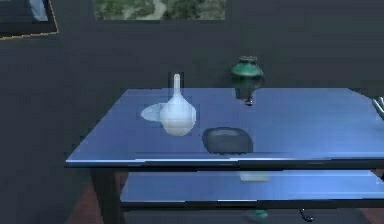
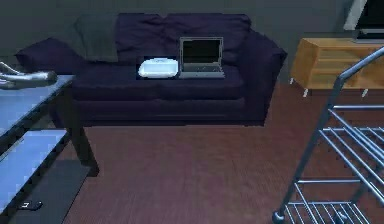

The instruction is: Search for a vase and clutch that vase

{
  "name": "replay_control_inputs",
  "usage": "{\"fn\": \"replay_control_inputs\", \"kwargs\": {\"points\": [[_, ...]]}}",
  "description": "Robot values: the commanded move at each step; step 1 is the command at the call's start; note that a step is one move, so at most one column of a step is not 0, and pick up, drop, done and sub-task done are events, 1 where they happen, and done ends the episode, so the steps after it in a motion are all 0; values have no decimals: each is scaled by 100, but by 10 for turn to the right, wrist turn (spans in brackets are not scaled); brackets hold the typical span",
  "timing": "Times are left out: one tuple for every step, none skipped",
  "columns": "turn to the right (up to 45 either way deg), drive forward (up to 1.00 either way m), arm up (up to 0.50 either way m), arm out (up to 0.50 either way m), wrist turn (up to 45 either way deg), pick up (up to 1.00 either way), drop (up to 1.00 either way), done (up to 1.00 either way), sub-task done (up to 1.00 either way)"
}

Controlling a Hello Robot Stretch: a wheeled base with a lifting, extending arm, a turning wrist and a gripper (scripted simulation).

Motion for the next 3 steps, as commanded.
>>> {"fn": "replay_control_inputs", "kwargs": {"points": [[-450,0,0,0,0,0,0,0,0],[-450,0,0,0,0,0,0,0,0],[450,0,0,0,0,0,0,0,0]]}}
